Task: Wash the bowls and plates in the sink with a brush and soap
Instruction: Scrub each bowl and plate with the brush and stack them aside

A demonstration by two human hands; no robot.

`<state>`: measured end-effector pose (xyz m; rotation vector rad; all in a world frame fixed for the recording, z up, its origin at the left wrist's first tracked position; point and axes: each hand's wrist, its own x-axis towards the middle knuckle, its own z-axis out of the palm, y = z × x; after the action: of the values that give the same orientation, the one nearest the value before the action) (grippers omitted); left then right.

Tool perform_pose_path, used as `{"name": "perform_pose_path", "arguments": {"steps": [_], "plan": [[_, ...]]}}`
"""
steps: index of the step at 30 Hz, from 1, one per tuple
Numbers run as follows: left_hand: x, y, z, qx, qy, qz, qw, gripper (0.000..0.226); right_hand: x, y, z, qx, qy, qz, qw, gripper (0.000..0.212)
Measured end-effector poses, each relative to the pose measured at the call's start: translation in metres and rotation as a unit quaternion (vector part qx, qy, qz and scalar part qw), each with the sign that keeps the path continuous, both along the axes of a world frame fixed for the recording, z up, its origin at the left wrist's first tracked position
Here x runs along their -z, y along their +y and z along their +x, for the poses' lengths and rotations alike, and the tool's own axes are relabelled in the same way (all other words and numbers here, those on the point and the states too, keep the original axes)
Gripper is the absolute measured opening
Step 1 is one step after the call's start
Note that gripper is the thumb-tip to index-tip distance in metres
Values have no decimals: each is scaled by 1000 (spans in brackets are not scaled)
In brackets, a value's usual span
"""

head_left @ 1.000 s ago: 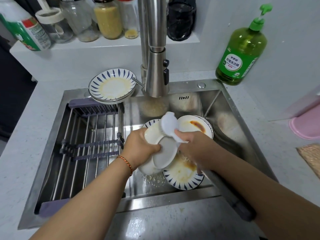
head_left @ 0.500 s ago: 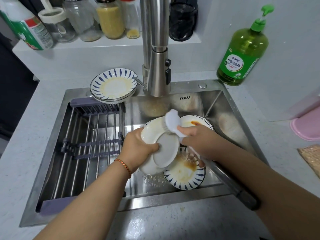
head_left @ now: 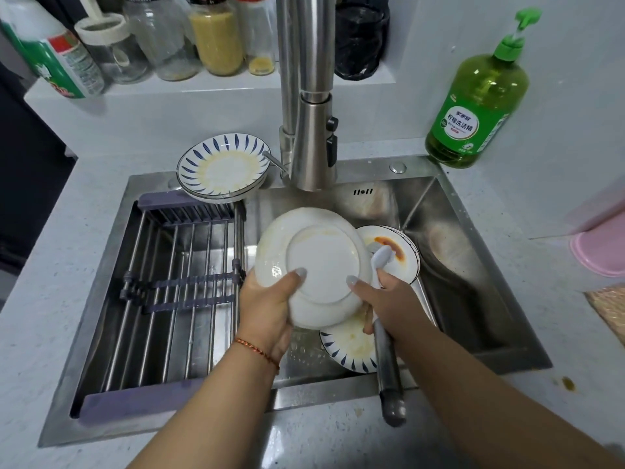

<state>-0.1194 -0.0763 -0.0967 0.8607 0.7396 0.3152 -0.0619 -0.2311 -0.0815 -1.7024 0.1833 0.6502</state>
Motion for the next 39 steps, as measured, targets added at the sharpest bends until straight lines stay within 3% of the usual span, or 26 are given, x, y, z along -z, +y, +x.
{"name": "perform_pose_path", "arguments": {"steps": [3,7,12,15,17,20,24,27,30,34,39], "plan": [[7,-3,-7,40,-23,-22,999,60,-2,-4,5,-10,-14,3,1000,26],[3,21,-6,119,-17,-3,993,61,-10,-15,23,-110,-49,-30,992,27],[-20,47,8,293,29,60,954,55,-33,-18,46,-244,-95,-65,963,46],[-31,53,16,357,61,130,923,47,-36,-11,50,-291,-137,-125,939,73],[-32,53,18,350,85,182,915,50,-35,-8,49,-274,-156,-166,935,77],[-30,54,15,293,111,235,920,44,-38,-14,47,-227,-177,-245,926,50],[-32,49,10,249,119,285,918,32,-33,-18,24,-187,-70,-200,959,47],[-31,39,10,264,118,353,890,34,-43,-11,13,-178,-82,-186,963,44],[-30,30,12,267,142,395,868,35,-58,7,2,-231,-139,-192,944,42],[-29,26,12,267,152,400,863,34,-62,20,-10,-333,-236,-261,875,52],[-28,27,5,279,163,454,830,33,-67,1,12,-303,-152,-313,887,47]]}}
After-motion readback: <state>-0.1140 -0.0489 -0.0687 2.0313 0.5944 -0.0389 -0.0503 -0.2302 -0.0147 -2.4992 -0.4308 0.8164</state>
